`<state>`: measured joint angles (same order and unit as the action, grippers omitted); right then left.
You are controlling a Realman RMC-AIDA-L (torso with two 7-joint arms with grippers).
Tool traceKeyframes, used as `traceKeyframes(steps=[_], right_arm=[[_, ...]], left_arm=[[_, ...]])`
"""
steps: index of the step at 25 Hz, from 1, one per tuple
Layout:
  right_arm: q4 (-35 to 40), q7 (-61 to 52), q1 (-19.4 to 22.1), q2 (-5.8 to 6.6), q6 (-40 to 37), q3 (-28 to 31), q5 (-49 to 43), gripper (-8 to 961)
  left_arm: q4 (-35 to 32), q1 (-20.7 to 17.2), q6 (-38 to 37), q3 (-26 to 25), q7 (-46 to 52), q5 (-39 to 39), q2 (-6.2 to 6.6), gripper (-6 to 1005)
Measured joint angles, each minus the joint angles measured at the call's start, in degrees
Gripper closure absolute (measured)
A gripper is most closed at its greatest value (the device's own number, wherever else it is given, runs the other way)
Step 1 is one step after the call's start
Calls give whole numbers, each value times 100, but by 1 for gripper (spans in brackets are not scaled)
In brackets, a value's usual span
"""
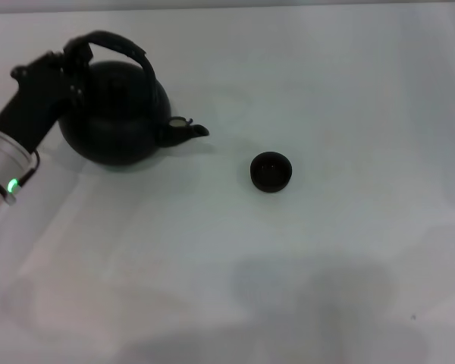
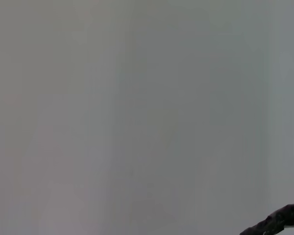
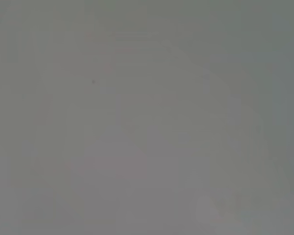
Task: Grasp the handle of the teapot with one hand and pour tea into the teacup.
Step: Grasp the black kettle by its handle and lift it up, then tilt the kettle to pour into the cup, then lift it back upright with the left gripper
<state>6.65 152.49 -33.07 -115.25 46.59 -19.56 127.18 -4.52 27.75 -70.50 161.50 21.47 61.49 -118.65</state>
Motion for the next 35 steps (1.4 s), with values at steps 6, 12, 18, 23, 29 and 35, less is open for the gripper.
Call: traceKeyframes(steps=[6, 12, 18, 23, 29, 35], right_arm=[[10, 0, 42, 1, 3, 22, 8, 124], [12, -194, 82, 2, 35, 23, 10, 124], [11, -226, 75, 0, 57, 23, 10, 124], [-18, -228, 43, -10, 61, 23, 9, 124], [-55, -229, 33, -30, 63, 22, 8, 124], [-69, -280, 79, -35, 77, -12, 6, 124]], left_arm=[[385, 306, -239, 50, 5, -18, 17, 873], [930, 810, -405, 137, 31, -467, 55, 874], [1004, 1234, -428, 137, 83, -814, 211, 874], [1015, 1513, -448, 136, 300, -1091, 357, 873], [1183, 1845, -389, 136, 400, -1552, 326, 872], [1217, 2053, -291, 137, 360, -1869, 193, 873]])
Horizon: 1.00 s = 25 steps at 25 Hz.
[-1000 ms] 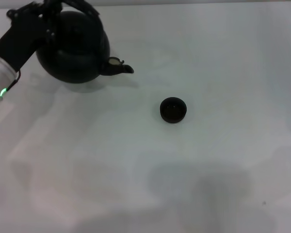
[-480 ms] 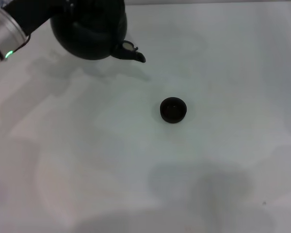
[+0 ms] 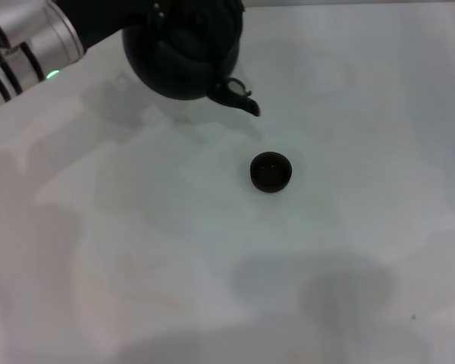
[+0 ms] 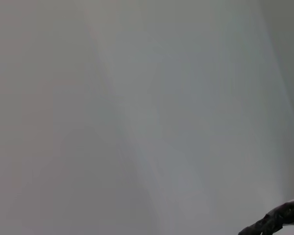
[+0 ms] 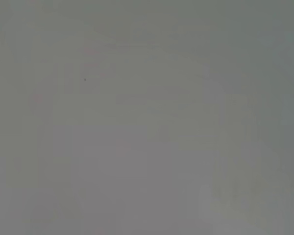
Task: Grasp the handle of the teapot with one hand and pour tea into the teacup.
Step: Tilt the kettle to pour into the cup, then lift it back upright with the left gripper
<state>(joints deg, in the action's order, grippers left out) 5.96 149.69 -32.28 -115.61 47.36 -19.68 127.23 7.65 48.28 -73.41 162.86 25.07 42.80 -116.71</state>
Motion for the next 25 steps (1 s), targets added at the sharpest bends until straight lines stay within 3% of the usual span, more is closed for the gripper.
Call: traceKeyframes(steps=[9, 25], right_arm=[[-8, -3, -41, -6, 8, -87, -58, 124], [-60, -1, -32, 3, 76, -106, -56, 124]], left_arm=[[0, 82, 0, 0, 0, -550, -49, 873], [134, 137, 9, -1, -17, -667, -63, 872]])
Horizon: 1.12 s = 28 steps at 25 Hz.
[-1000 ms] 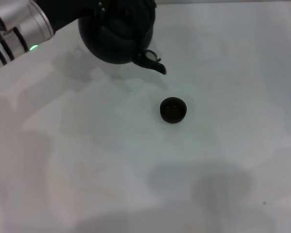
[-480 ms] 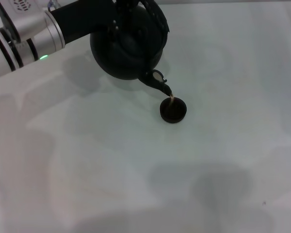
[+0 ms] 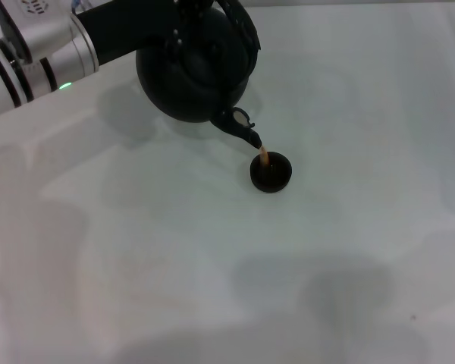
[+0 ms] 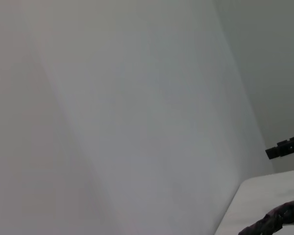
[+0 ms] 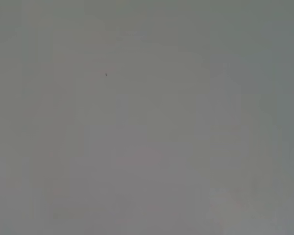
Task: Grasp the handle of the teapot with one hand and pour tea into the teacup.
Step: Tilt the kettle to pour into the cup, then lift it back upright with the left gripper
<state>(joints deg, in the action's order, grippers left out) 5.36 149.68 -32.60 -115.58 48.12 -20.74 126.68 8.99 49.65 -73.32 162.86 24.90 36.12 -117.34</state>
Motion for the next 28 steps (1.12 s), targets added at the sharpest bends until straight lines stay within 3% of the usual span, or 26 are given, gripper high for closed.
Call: traceKeyframes(steps=[28], right_arm=[[0, 0, -4, 1, 53, 40, 44, 124]], left_arm=[[24, 136, 299, 9, -3, -292, -17, 873]])
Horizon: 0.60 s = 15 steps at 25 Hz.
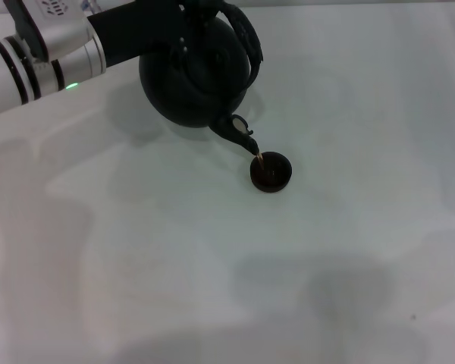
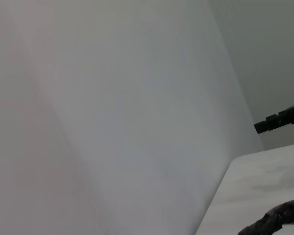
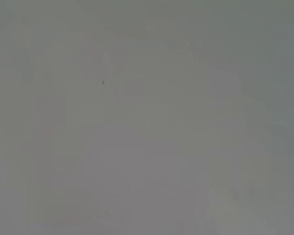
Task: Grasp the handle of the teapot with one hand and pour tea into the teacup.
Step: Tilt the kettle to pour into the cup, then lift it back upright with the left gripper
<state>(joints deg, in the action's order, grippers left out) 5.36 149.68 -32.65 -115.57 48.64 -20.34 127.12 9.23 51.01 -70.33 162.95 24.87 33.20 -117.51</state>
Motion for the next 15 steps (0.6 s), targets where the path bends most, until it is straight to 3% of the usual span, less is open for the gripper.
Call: traceKeyframes(steps=[15], right_arm=[[0, 0, 20, 0, -3, 10, -4, 124]], left_arm=[[-5, -77, 11, -43, -30, 76, -69, 873]])
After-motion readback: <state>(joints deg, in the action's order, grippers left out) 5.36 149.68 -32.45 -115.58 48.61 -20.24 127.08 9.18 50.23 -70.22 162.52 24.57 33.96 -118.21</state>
